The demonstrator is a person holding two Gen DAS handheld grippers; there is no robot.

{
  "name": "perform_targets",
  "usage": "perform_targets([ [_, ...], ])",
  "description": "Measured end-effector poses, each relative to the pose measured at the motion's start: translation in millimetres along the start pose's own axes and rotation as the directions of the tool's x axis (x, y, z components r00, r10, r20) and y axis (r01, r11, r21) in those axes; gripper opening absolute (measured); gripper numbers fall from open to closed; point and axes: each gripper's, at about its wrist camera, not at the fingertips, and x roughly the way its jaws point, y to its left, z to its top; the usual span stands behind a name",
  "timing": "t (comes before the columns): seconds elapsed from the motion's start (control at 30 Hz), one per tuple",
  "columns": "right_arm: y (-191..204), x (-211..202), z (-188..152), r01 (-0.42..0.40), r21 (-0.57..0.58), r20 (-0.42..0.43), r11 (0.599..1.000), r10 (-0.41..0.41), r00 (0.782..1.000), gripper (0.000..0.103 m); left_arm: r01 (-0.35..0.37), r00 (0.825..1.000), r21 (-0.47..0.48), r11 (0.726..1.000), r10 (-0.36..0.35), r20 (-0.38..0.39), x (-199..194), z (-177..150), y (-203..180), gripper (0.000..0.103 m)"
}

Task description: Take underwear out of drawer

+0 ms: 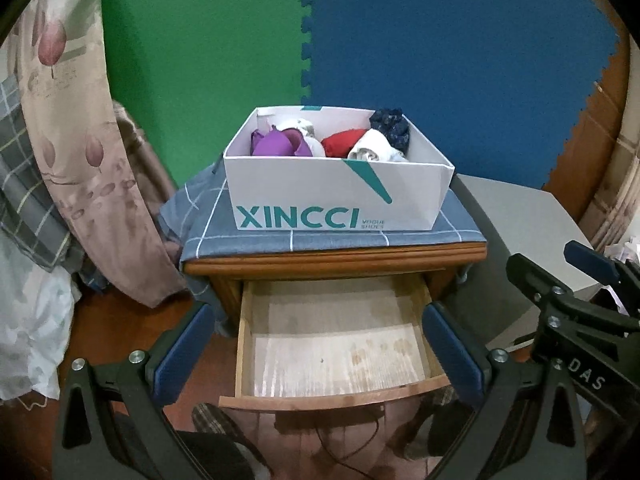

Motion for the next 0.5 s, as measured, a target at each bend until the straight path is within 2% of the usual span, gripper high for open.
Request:
perform_targets([
  [0.23,2.9,-14.2,11.4,0.035,-0.035,0.066,0.999,-0.033,0.997,0.079,0.014,0.999,0.005,1.0,-0.014,0.033,-12.4,6.5,0.7,0.103],
  [0.5,14.9,-1.4,48.6,0.034,-0.055,0.035,0.998,-0.032,0.999,0.079,-0.006,1.0,-0.035,0.999,0.007,0.026,-6.4,42.5,15.2,0.102],
])
